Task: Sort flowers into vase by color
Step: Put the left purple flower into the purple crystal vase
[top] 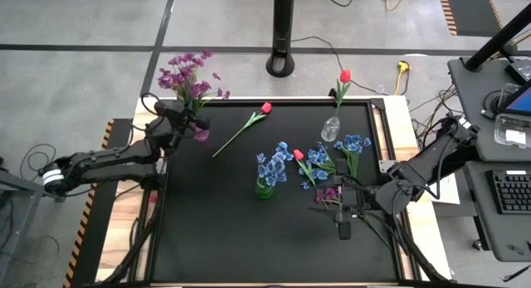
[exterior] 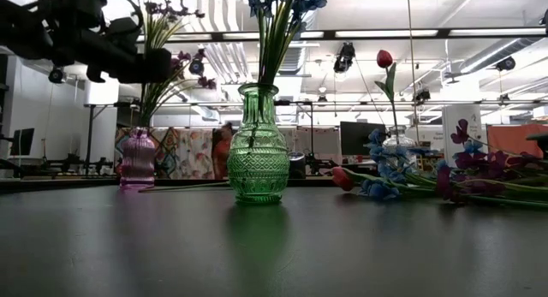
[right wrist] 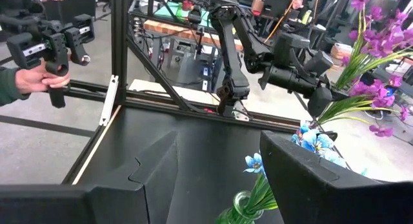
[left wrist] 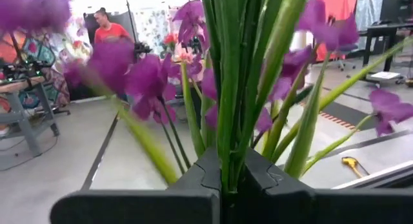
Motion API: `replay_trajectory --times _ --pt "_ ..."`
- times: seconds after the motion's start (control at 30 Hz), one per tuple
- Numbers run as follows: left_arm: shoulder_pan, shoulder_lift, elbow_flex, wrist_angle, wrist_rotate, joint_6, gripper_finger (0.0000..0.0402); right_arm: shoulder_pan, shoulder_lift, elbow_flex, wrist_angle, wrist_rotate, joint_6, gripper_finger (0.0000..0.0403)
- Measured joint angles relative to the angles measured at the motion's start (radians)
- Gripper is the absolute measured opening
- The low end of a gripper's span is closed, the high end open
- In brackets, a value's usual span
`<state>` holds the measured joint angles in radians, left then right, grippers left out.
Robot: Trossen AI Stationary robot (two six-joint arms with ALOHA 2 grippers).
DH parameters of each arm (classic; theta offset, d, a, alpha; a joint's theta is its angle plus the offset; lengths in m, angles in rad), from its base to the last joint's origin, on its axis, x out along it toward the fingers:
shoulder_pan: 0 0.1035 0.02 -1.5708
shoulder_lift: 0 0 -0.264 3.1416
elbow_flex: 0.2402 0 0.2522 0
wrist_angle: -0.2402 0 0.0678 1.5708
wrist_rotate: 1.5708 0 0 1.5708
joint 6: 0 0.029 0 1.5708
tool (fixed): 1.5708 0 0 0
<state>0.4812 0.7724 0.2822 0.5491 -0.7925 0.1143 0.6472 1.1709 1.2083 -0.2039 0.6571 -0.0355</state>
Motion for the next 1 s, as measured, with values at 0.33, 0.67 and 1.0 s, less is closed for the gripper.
replay_trajectory --times 0.33,0.67,1.0 --pt "0.001 0.011 -0.027 0.123 0.000 0.061 0.0000 0.000 0.000 0.000 0.000 0.000 -0.001 0.0208" --pt "0.002 0.012 -0.053 0.128 0.010 0.057 0.0000 0.000 0.000 -0.001 0.000 0.000 -0.001 0.0208" --pt "0.005 0.012 -0.083 0.129 0.010 0.015 0.0000 0.000 0.000 -0.001 0.000 0.000 -0.001 0.0208"
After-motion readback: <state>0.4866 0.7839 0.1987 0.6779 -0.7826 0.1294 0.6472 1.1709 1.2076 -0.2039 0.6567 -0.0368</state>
